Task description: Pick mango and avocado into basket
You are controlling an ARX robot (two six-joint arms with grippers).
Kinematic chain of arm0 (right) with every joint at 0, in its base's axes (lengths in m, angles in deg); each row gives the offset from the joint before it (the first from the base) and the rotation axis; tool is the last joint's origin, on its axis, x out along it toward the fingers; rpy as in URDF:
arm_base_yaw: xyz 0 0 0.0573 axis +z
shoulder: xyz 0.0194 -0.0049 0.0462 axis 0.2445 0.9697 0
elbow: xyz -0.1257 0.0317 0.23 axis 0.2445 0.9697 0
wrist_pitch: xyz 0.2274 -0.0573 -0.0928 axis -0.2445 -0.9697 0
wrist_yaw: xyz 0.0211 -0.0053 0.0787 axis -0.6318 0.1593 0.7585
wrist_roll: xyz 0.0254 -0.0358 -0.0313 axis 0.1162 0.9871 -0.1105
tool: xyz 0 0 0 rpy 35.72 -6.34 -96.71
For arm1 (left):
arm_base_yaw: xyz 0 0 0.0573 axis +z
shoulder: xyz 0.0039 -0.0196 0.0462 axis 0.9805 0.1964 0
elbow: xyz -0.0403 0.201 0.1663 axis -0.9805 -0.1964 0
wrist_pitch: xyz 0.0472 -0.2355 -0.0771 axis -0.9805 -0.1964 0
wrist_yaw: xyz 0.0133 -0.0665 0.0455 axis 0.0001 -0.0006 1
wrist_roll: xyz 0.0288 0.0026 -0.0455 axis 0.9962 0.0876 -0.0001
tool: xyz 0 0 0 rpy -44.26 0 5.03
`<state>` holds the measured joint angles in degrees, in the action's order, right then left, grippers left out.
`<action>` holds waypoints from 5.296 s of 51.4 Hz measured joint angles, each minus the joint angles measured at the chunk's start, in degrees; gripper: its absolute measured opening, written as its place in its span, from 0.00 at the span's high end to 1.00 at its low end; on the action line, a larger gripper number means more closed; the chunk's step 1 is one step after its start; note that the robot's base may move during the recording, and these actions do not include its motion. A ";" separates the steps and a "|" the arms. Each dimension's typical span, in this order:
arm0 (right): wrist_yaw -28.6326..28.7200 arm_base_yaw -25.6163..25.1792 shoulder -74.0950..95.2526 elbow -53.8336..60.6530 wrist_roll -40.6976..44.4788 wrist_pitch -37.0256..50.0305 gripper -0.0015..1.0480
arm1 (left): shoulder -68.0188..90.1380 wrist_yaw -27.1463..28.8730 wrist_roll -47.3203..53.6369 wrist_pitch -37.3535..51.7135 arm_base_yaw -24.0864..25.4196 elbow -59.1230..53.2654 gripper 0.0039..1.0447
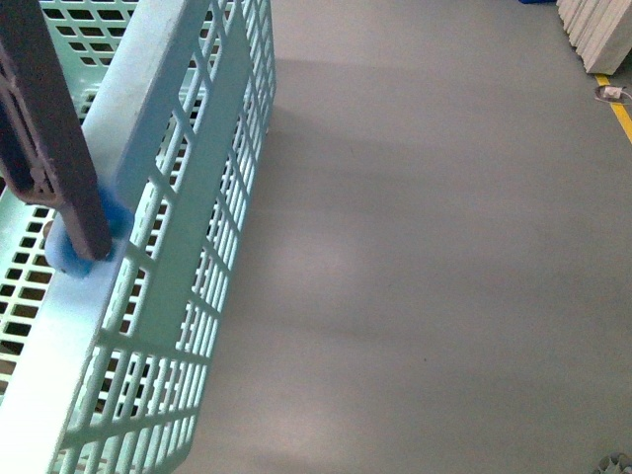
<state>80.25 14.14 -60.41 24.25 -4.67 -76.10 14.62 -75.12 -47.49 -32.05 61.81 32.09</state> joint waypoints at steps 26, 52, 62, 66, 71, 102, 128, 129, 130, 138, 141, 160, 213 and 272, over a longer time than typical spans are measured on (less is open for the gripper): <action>-0.02 0.00 0.02 0.00 0.00 0.02 0.08 | -0.04 -0.02 0.00 0.02 0.00 0.04 0.74; -0.20 0.02 -0.02 0.00 0.00 0.02 0.08 | -0.09 0.02 -0.39 0.02 -0.28 0.07 0.75; -0.04 0.02 0.04 0.00 0.00 -0.02 0.08 | 0.00 0.04 -0.42 0.00 -0.26 0.04 0.75; -0.02 0.00 0.00 0.00 0.00 0.02 0.08 | 0.00 -0.07 -0.28 0.02 -0.26 0.07 0.75; -0.04 0.02 -0.02 0.00 0.02 0.00 0.08 | 0.00 -0.13 -0.35 0.00 -0.28 0.07 0.75; -0.02 0.02 0.00 0.00 0.00 0.00 0.08 | -0.02 0.02 -0.35 0.00 -0.24 0.07 0.75; -0.17 0.00 0.00 0.00 0.00 0.04 0.08 | -0.04 0.02 -0.31 -0.04 -0.22 0.09 0.75; -0.11 0.00 0.00 0.00 0.02 0.02 0.08 | -0.04 0.00 -0.31 -0.04 -0.22 0.09 0.75; -0.04 0.00 0.00 0.00 -0.02 0.02 0.08 | -0.04 -0.09 -0.31 -0.04 -0.22 0.09 0.75; -0.02 0.00 0.04 0.00 0.02 0.02 0.08 | -0.09 -0.09 -0.33 -0.02 -0.22 0.09 0.75; -0.11 0.00 -0.02 0.00 0.00 0.02 0.08 | -0.09 0.13 -0.33 -0.04 -0.22 0.09 0.75; -0.02 0.02 0.02 0.00 0.02 0.04 0.08 | -0.07 0.00 -0.22 -0.04 -0.22 0.13 0.75; 0.00 0.02 0.04 0.00 0.02 0.02 0.08 | -0.09 -0.13 -0.33 -0.04 -0.20 0.13 0.75; 0.17 -0.07 0.02 0.02 0.00 0.02 0.08 | 28.33 -16.44 27.39 -7.61 0.24 21.81 0.75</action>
<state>80.42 14.07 -60.39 24.27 -4.67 -76.08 42.94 -91.56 -20.11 -39.65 62.05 53.90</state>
